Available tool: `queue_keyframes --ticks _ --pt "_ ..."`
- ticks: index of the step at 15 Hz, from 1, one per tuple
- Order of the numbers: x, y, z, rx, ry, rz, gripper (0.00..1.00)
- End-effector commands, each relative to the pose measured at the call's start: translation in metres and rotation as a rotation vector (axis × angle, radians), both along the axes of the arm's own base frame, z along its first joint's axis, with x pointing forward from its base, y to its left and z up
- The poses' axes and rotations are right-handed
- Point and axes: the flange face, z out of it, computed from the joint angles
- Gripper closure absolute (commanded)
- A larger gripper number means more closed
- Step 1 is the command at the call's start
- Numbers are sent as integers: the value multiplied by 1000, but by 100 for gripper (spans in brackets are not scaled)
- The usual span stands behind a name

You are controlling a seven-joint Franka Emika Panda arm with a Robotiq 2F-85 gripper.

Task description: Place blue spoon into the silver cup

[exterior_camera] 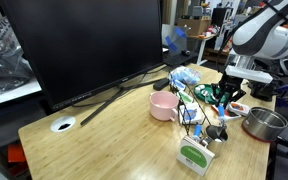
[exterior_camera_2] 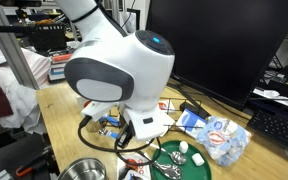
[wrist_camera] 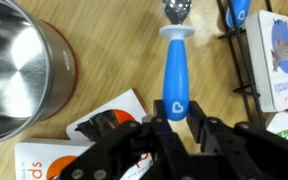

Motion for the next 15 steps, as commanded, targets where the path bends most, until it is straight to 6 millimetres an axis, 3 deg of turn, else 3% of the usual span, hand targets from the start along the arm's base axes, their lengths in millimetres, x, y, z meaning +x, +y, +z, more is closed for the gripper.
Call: queue_keyframes --ticks 1,8,14,15 --pt "-13 -3 21 -66 -44 23 93" --pt "-19 18 67 -187 -222 67 93" --pt "-38 72 96 -334 -351 209 93" --pt "-24 79 109 -357 -383 228 93"
